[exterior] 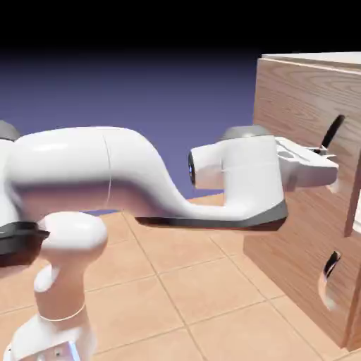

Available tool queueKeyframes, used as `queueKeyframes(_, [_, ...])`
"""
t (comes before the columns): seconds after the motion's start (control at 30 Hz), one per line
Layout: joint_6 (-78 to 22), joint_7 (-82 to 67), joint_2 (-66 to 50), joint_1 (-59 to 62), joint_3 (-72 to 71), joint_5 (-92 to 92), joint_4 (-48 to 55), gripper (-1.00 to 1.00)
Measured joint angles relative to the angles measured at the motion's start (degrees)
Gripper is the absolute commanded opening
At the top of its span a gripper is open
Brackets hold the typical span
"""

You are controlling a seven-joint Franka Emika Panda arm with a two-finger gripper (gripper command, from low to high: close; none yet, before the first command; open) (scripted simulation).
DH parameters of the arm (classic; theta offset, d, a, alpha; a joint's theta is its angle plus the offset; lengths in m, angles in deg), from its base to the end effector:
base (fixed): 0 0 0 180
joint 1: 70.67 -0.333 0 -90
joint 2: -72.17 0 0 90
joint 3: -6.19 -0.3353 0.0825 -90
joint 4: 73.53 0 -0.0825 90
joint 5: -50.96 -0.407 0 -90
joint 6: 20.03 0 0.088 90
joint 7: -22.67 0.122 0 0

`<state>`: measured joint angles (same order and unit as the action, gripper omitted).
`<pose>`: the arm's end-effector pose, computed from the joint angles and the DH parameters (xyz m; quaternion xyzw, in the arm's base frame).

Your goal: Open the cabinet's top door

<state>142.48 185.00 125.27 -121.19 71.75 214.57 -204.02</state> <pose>0.4487 -0.1980 0.5203 -0.6289 0.3233 -0.6735 0.2154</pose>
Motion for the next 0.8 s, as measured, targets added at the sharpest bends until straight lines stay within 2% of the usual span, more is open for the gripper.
queueKeyframes(0.47, [-16.3,-6.6,5.6,28.2,-25.8,-22.2,-24.7,-1.00])
queueKeyframes(0.8, [-28.8,-14.2,16.2,37.9,-46.4,-46.2,-37.6,-1.00])
